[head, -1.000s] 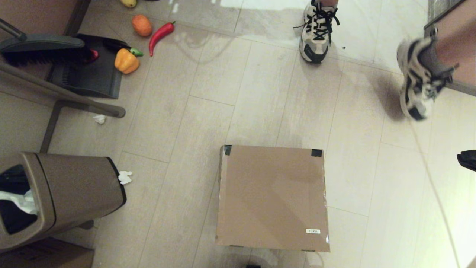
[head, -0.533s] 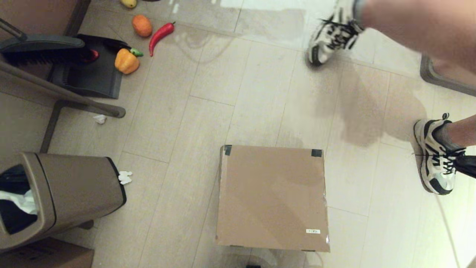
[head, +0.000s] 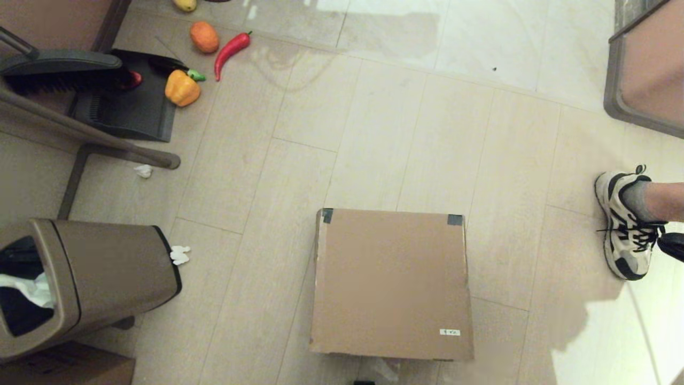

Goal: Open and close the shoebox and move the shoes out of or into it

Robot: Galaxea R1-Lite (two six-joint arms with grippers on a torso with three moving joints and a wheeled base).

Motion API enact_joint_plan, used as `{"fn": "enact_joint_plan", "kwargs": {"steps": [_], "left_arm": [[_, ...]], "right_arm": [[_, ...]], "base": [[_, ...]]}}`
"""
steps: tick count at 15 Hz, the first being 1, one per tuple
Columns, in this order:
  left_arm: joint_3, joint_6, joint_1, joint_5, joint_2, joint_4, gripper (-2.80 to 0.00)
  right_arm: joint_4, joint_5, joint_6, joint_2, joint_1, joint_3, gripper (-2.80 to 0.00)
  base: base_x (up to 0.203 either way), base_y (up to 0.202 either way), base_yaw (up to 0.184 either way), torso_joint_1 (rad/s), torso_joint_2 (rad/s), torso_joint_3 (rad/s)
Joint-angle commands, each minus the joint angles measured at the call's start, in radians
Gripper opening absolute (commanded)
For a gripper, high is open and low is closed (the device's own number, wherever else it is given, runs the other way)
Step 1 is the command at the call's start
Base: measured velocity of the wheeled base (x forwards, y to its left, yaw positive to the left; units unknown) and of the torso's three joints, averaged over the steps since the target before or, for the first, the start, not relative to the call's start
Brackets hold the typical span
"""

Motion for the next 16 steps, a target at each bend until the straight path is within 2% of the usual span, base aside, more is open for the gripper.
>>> {"fn": "enact_joint_plan", "kwargs": {"steps": [1,2,4,7,8,9,10,11,12,13,14,15,16], "left_arm": [[0.000,0.000,0.000,-0.001,0.004,0.001,-2.80],[0.000,0.000,0.000,0.000,0.004,0.001,-2.80],[0.000,0.000,0.000,0.000,0.004,0.001,-2.80],[0.000,0.000,0.000,-0.001,0.004,0.001,-2.80],[0.000,0.000,0.000,-0.001,0.004,0.001,-2.80],[0.000,0.000,0.000,0.000,0.004,0.001,-2.80],[0.000,0.000,0.000,0.000,0.004,0.001,-2.80],[0.000,0.000,0.000,-0.001,0.004,0.001,-2.80],[0.000,0.000,0.000,-0.001,0.004,0.001,-2.80],[0.000,0.000,0.000,-0.001,0.004,0.001,-2.80],[0.000,0.000,0.000,0.000,0.004,0.001,-2.80],[0.000,0.000,0.000,0.000,0.004,0.001,-2.80],[0.000,0.000,0.000,-0.001,0.004,0.001,-2.80]], "right_arm": [[-0.010,0.008,0.007,0.021,-0.110,0.065,-2.80],[-0.012,0.007,0.006,0.021,-0.169,0.117,-2.80],[-0.012,-0.004,0.005,-0.001,-0.201,0.197,-2.80],[0.015,-0.020,-0.005,-0.036,-0.182,0.319,-2.80],[0.048,-0.048,-0.035,-0.011,-0.165,0.334,-2.80],[0.104,-0.125,-0.094,0.013,-0.143,0.335,-2.80],[0.173,-0.217,-0.210,0.033,-0.107,0.335,-2.80],[0.244,-0.312,-0.360,0.044,-0.060,0.336,-2.80],[0.315,-0.417,-0.541,0.053,0.002,0.336,-2.80],[0.388,-0.560,-0.770,0.059,0.057,0.336,-2.80],[0.459,-0.758,-1.000,0.062,0.106,0.336,-2.80],[0.514,-1.007,-1.176,0.055,0.161,0.336,-2.80],[0.549,-1.203,-1.285,0.030,0.242,0.336,-2.80]], "base": [[0.000,0.000,0.000,0.000,0.00,0.000],[0.000,0.000,0.000,0.000,0.00,0.000],[0.000,0.000,0.000,0.000,0.00,0.000],[0.000,0.000,0.000,0.000,0.00,0.000],[0.000,0.000,0.000,0.000,0.00,0.000],[0.000,0.000,0.000,0.000,0.00,0.000],[0.000,0.000,0.000,0.000,0.00,0.000],[0.000,0.000,0.000,0.000,0.00,0.000],[0.000,0.000,0.000,0.000,0.00,0.000],[0.000,0.000,0.000,0.000,0.00,0.000],[0.000,0.000,0.000,0.000,0.00,0.000],[0.000,0.000,0.000,0.000,0.00,0.000],[0.000,0.000,0.000,0.000,0.00,0.000]]}}
